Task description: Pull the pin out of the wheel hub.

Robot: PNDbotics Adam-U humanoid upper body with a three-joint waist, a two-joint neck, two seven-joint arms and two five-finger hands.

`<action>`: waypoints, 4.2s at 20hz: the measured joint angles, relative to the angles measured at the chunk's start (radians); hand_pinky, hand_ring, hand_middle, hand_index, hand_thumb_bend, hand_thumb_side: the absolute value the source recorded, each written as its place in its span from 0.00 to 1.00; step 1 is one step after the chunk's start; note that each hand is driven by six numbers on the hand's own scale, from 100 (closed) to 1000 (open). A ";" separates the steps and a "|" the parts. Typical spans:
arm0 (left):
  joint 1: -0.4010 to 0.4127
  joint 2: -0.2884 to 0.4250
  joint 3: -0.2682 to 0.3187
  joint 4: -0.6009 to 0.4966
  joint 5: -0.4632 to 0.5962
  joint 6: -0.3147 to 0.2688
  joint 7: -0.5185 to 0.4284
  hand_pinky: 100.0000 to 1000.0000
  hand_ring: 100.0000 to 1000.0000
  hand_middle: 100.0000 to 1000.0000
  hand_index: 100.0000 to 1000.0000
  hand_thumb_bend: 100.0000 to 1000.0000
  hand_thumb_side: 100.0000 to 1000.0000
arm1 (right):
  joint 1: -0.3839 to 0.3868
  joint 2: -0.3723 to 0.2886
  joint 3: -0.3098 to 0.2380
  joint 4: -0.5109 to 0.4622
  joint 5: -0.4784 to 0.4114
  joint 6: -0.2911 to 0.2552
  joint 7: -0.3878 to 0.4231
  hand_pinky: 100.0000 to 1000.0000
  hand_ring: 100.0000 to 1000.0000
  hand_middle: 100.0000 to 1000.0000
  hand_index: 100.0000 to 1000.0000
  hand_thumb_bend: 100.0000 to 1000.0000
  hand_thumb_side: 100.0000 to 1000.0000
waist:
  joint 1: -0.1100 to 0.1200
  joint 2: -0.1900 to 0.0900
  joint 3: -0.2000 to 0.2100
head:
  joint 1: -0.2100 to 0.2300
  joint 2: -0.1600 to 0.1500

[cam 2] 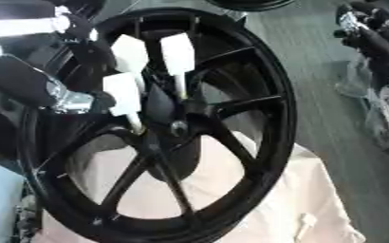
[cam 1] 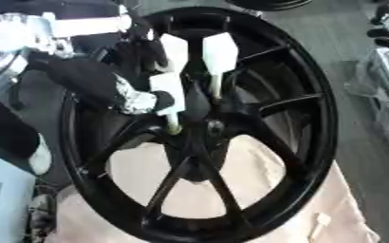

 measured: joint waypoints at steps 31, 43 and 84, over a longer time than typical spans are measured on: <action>0.006 -0.038 -0.005 0.068 -0.045 -0.024 -0.024 0.75 0.69 0.72 0.81 0.34 0.44 | 0.000 0.010 0.000 0.002 0.007 -0.002 0.007 0.87 0.74 0.70 0.89 0.09 0.46 | -0.005 0.018 -0.006 | 0.006 -0.017; 0.008 -0.049 -0.005 0.088 -0.054 -0.027 -0.027 0.74 0.64 0.66 0.77 0.33 0.44 | 0.000 0.016 0.000 0.002 0.007 -0.004 0.012 0.87 0.74 0.70 0.89 0.09 0.47 | -0.005 0.024 -0.008 | 0.006 -0.018; 0.008 -0.076 0.001 0.075 -0.037 0.017 0.003 0.67 0.49 0.41 0.40 0.22 0.00 | 0.000 0.017 -0.001 0.006 0.013 -0.005 0.014 0.87 0.75 0.70 0.90 0.07 0.48 | -0.005 0.031 -0.009 | 0.007 -0.019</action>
